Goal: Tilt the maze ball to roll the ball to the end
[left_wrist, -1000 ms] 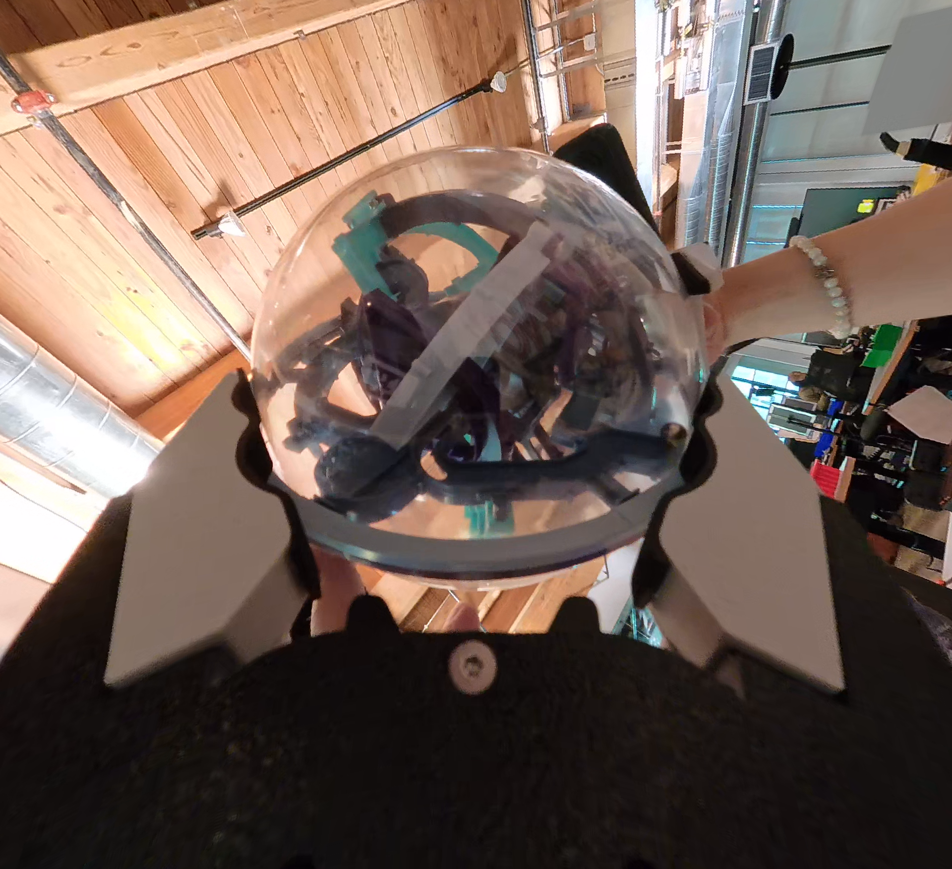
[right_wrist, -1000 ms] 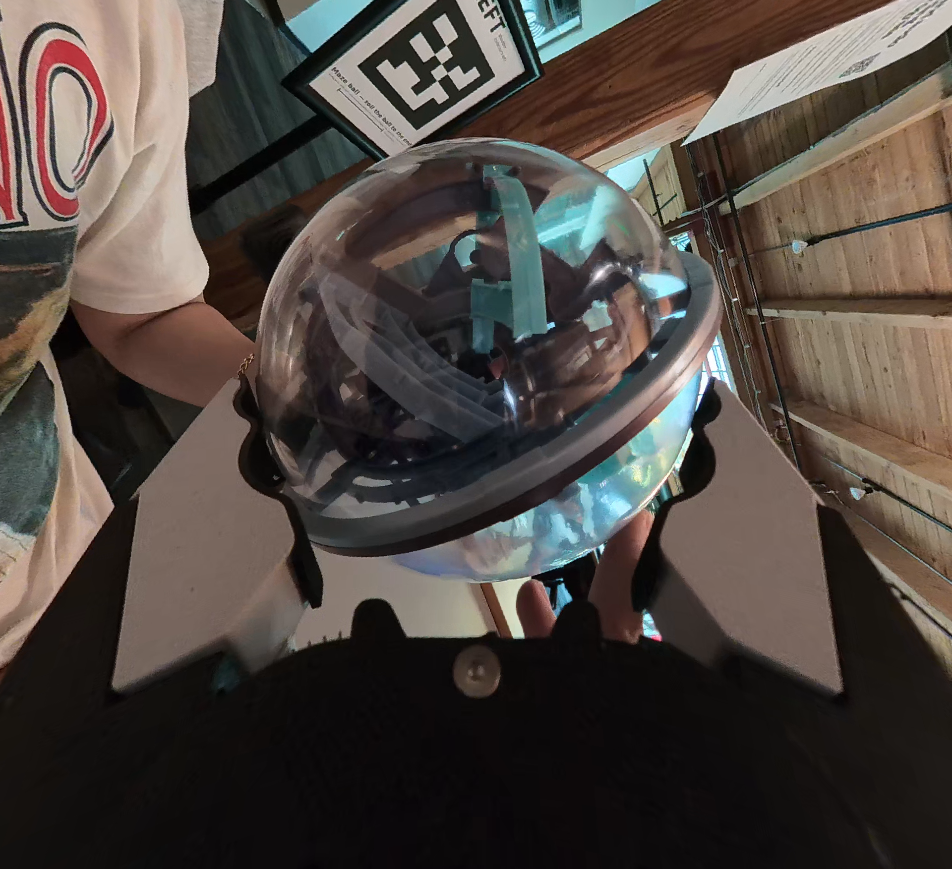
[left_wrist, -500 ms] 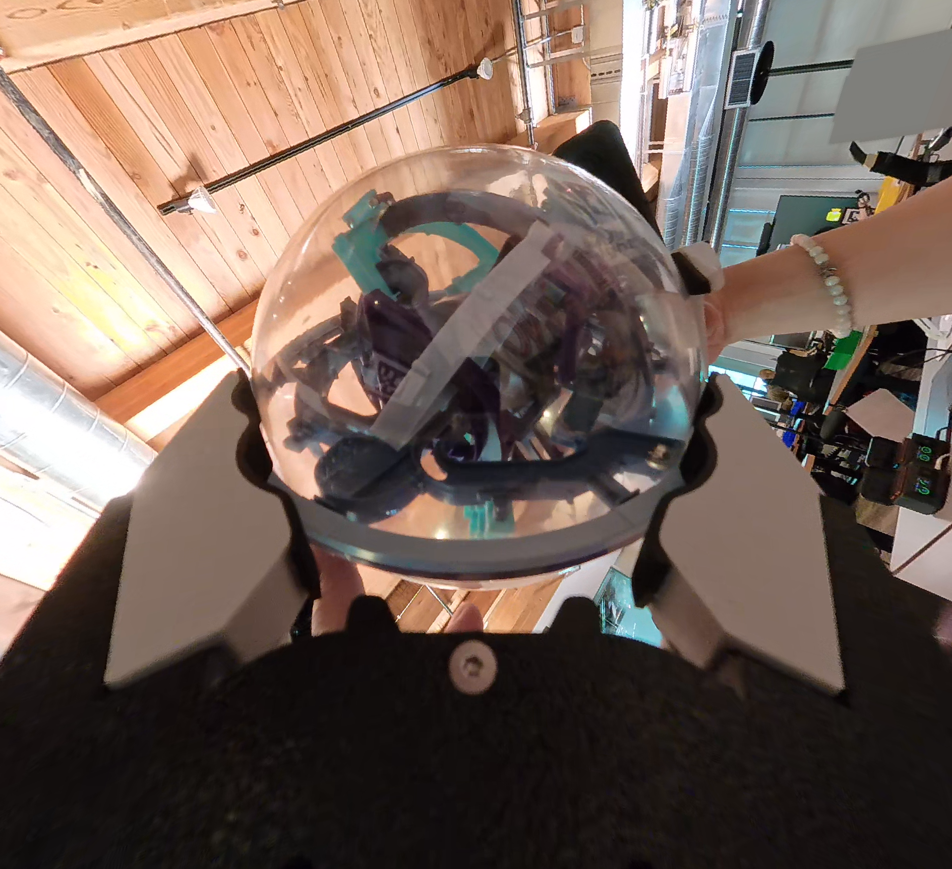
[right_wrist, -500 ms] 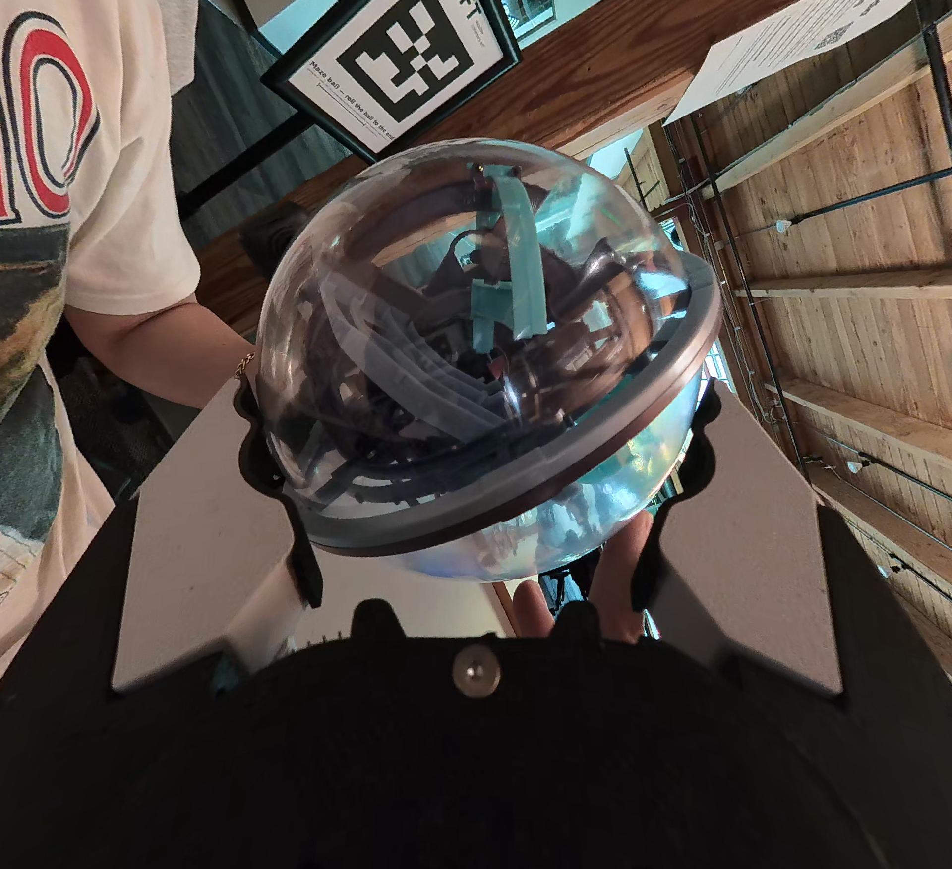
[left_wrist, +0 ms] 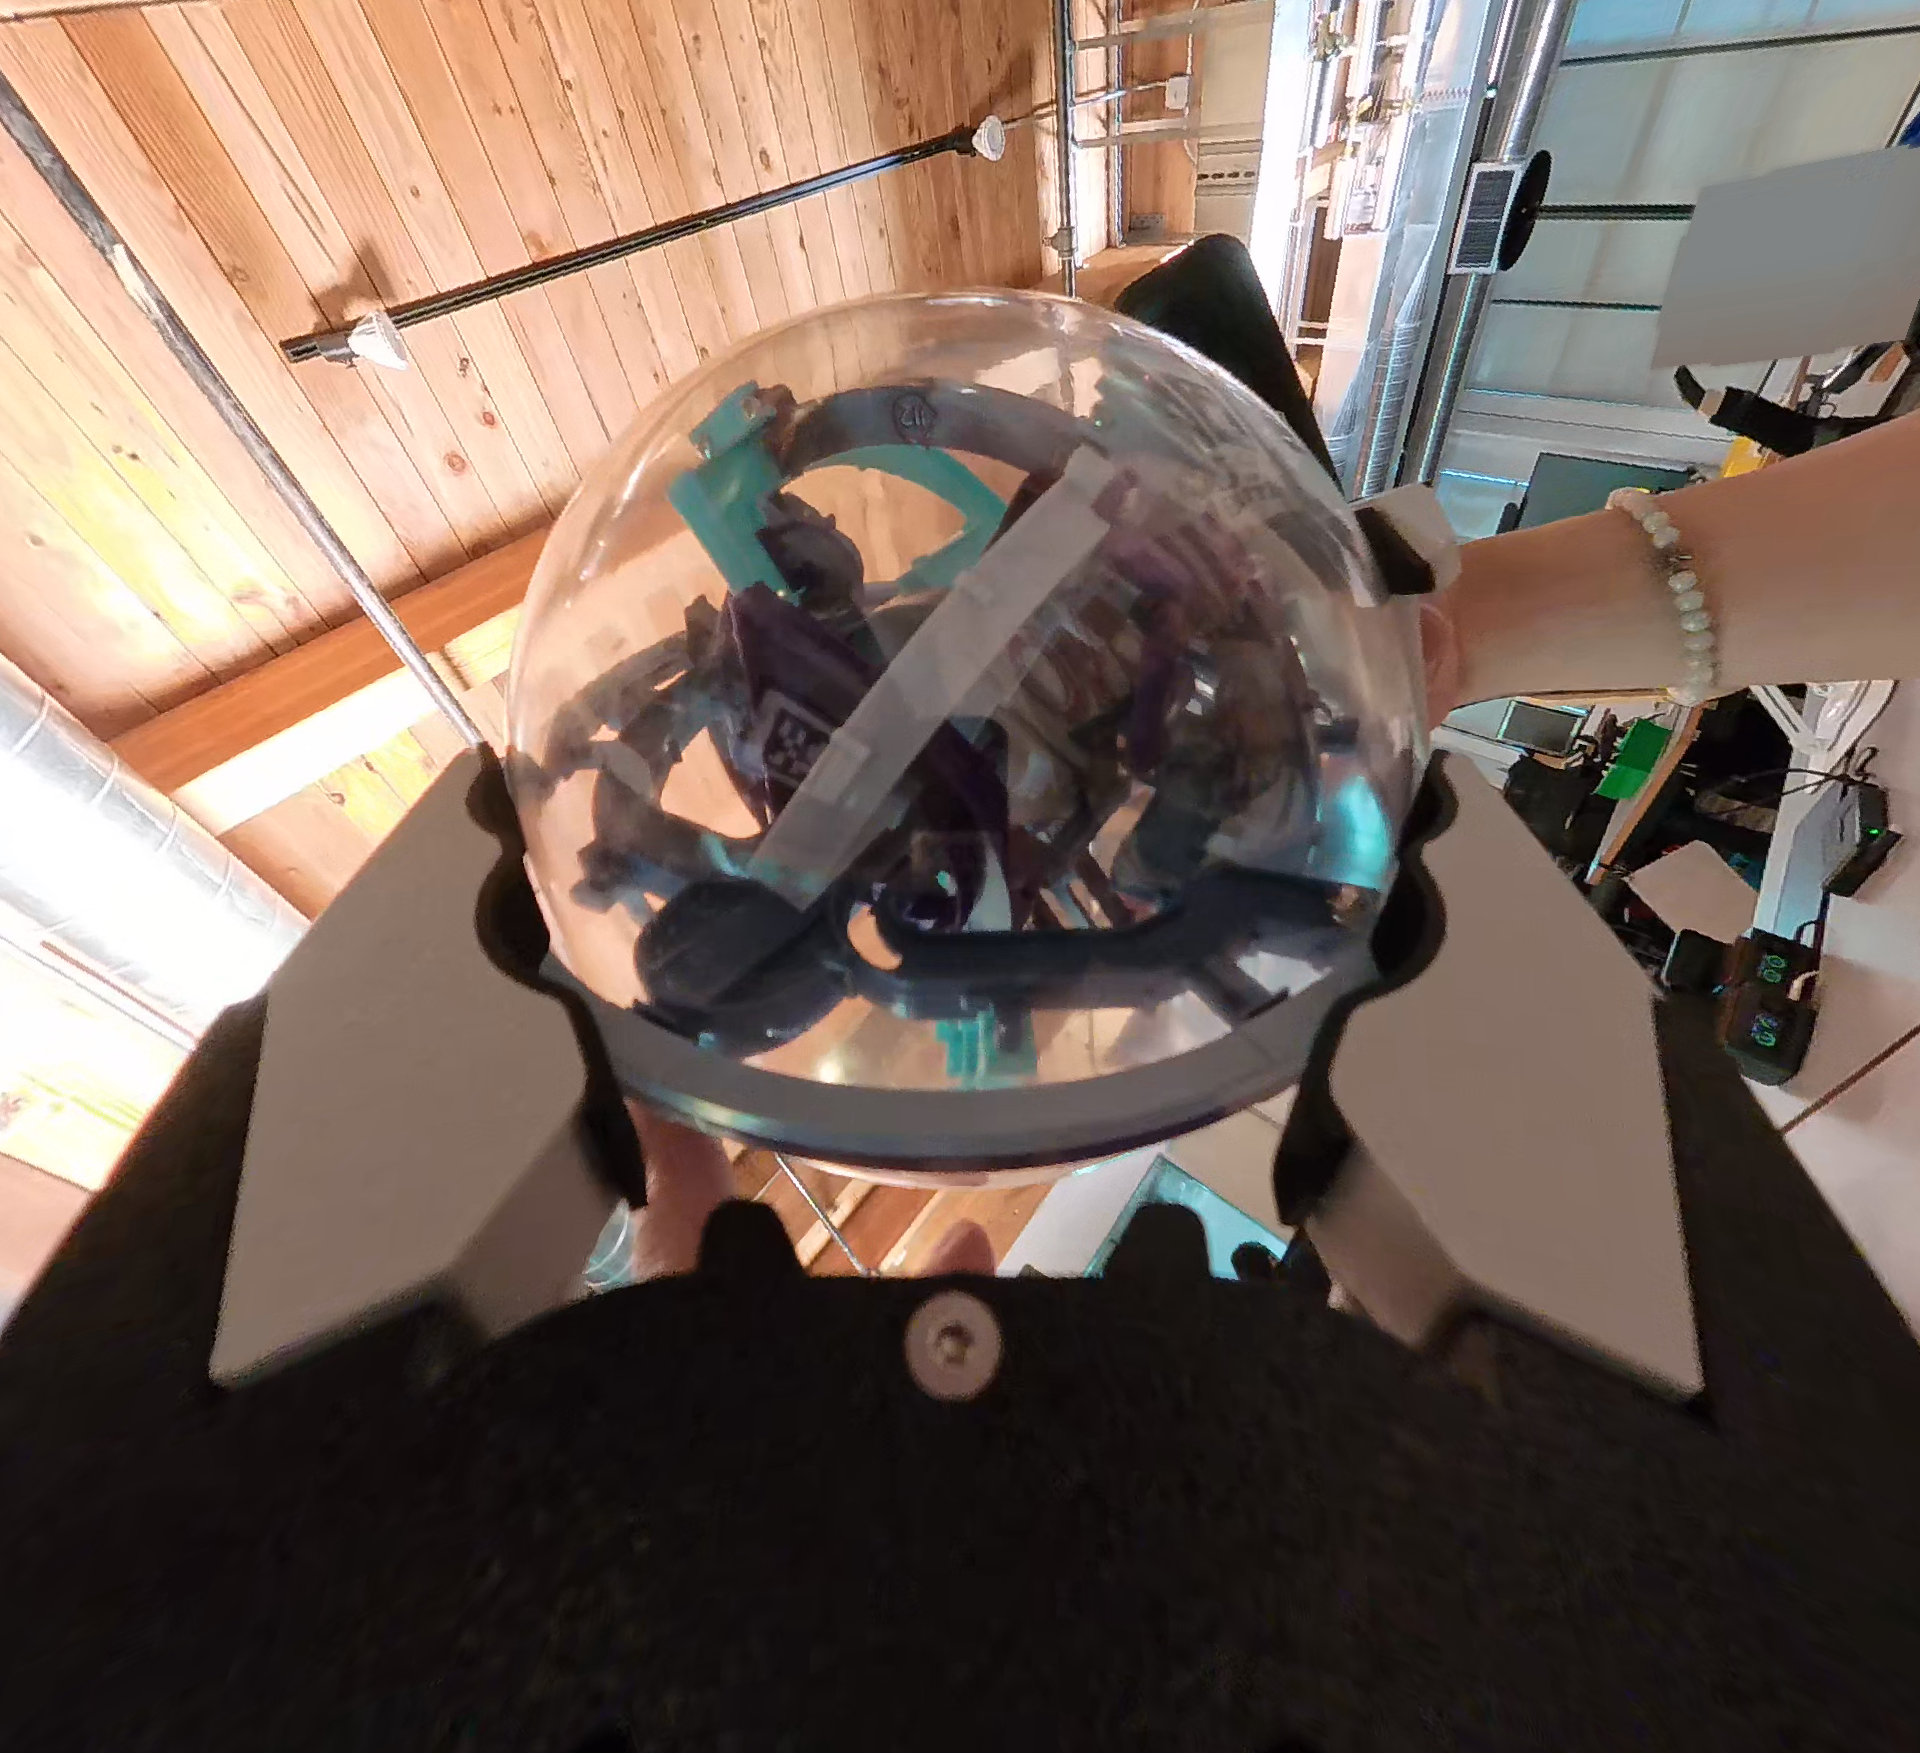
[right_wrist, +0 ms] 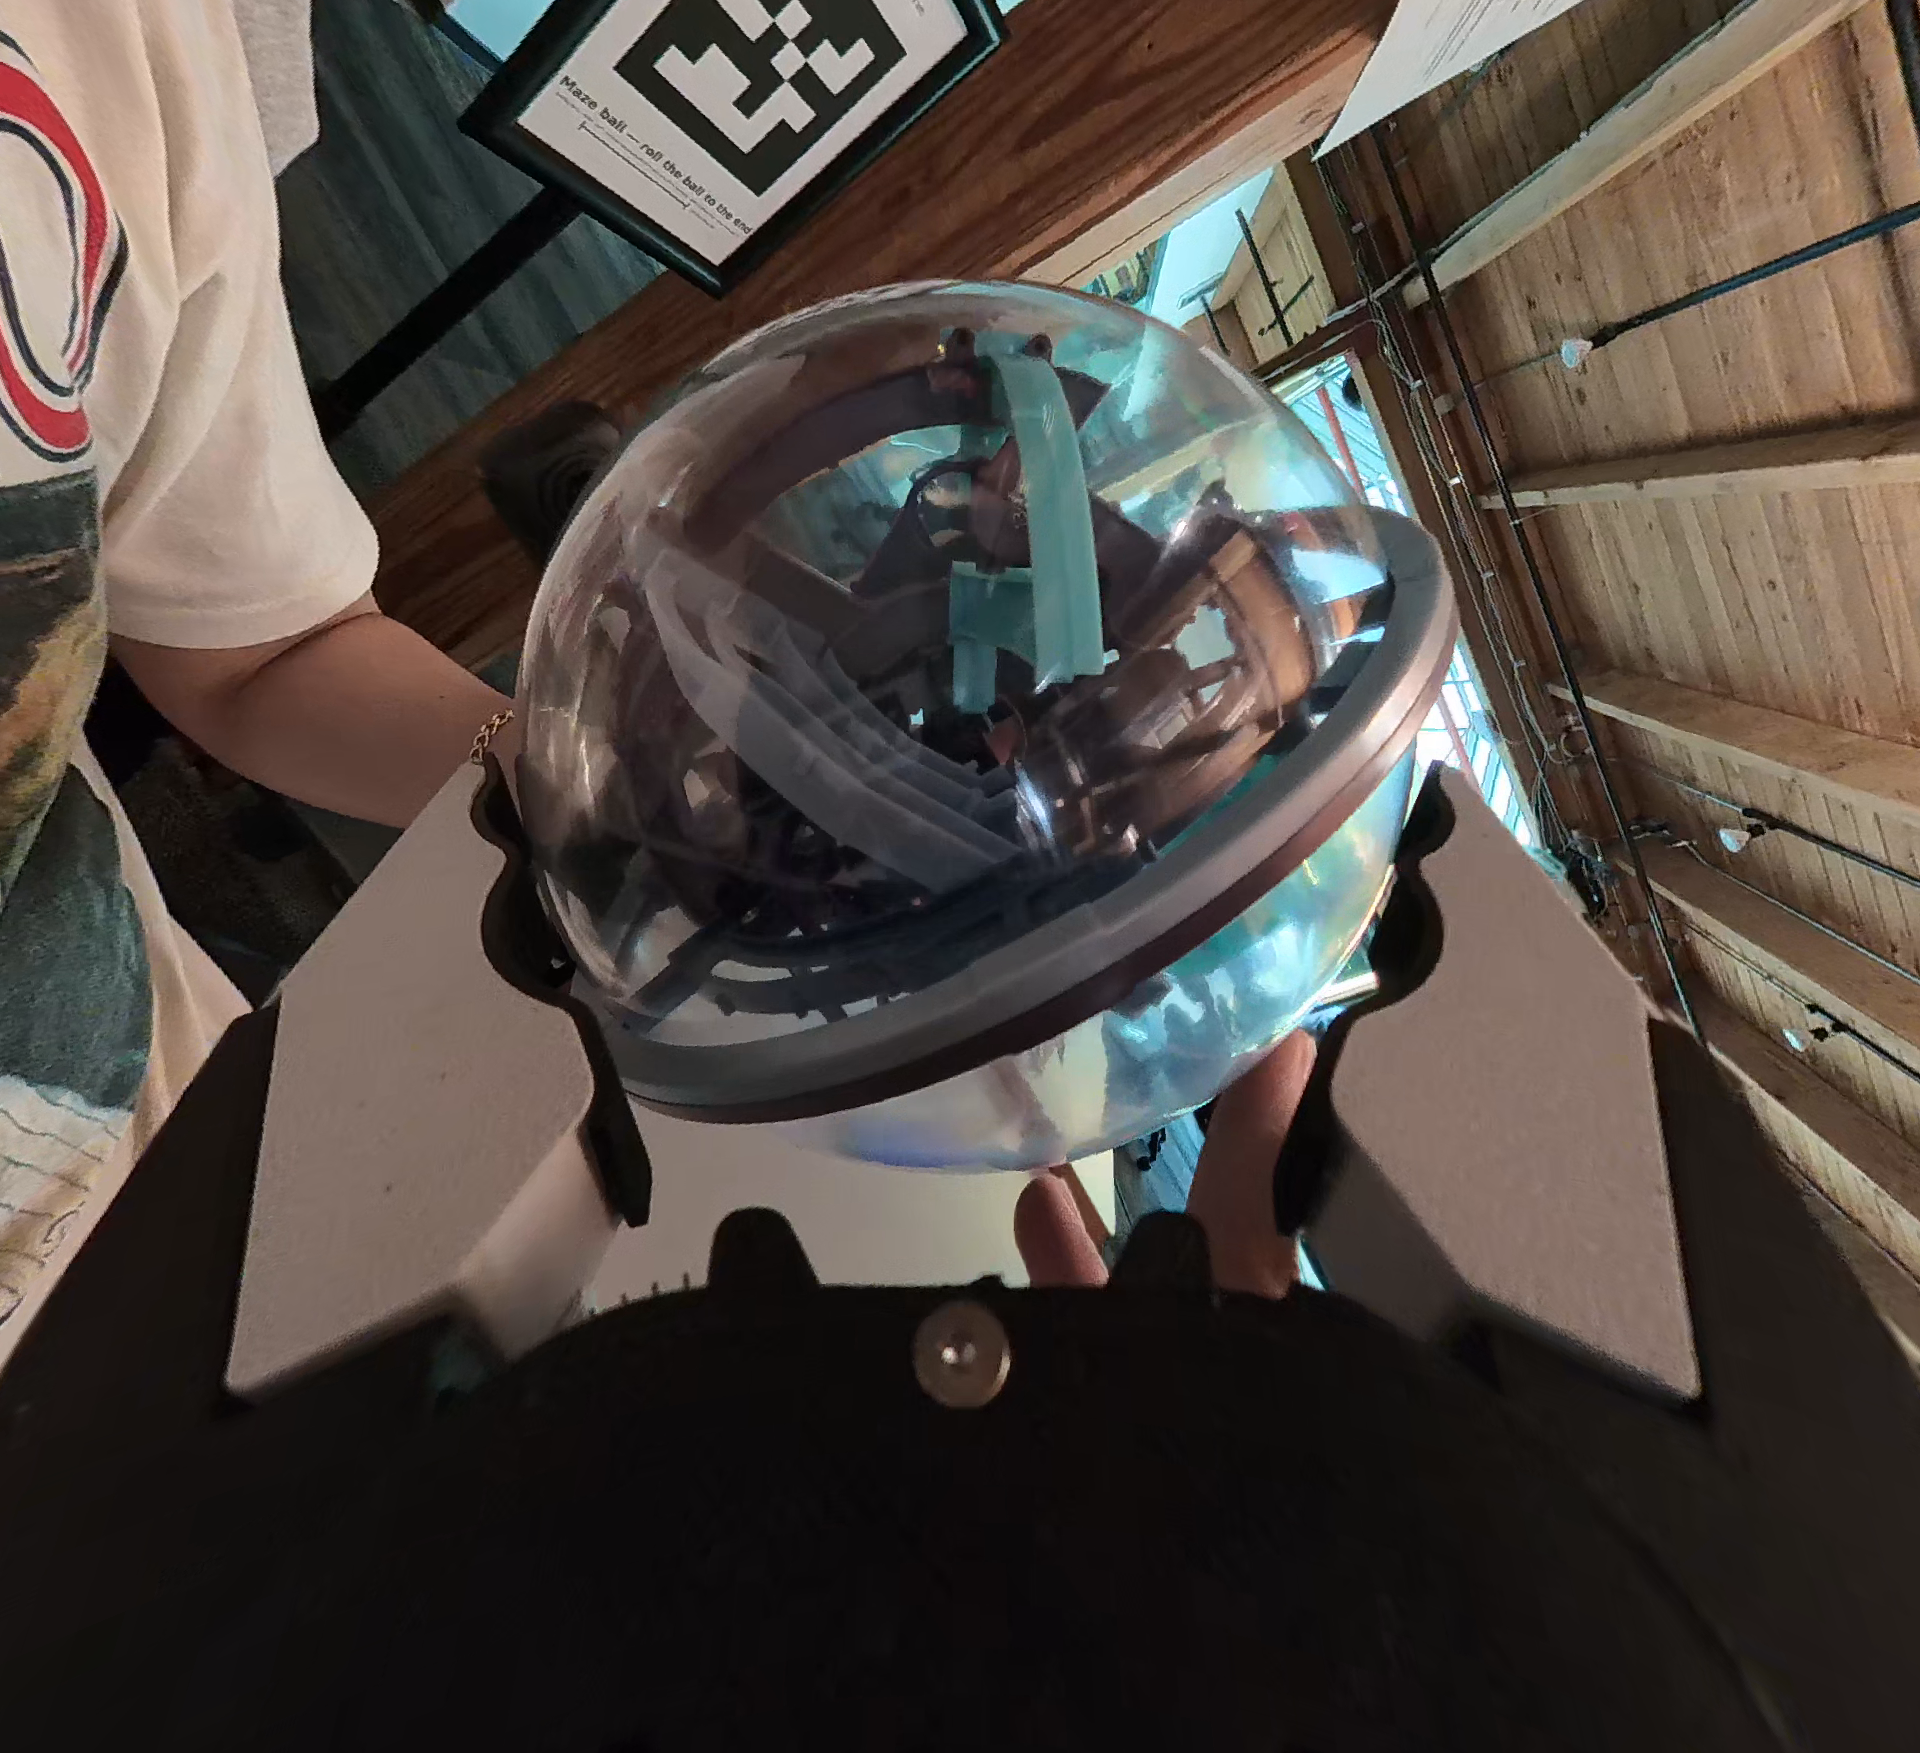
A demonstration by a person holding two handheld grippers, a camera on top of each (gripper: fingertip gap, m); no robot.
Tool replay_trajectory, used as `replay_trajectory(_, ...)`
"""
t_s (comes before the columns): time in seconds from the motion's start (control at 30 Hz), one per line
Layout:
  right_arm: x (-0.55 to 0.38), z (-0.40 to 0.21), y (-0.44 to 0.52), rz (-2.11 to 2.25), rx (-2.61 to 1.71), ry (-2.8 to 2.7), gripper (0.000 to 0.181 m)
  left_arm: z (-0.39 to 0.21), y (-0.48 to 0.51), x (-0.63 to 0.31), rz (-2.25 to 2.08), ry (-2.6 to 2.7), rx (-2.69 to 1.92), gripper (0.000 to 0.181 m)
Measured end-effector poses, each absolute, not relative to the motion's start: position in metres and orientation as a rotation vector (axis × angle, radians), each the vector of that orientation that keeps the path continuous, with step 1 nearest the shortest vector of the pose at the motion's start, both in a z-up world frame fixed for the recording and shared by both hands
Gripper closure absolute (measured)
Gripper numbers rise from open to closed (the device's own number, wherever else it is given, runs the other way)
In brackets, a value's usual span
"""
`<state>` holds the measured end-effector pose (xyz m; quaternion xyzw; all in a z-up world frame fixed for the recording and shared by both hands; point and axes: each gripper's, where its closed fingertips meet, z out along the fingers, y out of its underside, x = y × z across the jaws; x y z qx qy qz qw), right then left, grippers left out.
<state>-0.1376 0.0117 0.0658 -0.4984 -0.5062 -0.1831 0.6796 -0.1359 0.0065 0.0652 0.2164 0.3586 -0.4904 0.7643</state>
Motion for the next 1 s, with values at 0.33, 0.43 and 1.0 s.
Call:
replay_trajectory(0.33,-0.098,0.057,0.023,-0.272,-1.306,-0.754,0.023,0.056,0.018,-0.096,-1.380,1.005,0.269,0.024)
replay_trajectory(0.43,-0.073,0.041,0.025,-0.208,-1.332,-0.589,0.023,0.039,0.020,-0.072,-1.474,1.125,0.193,0.024)
replay_trajectory(1.0,0.044,-0.132,0.023,0.032,-1.481,-0.012,0.023,-0.127,0.017,0.043,-1.676,1.639,-0.117,0.023)
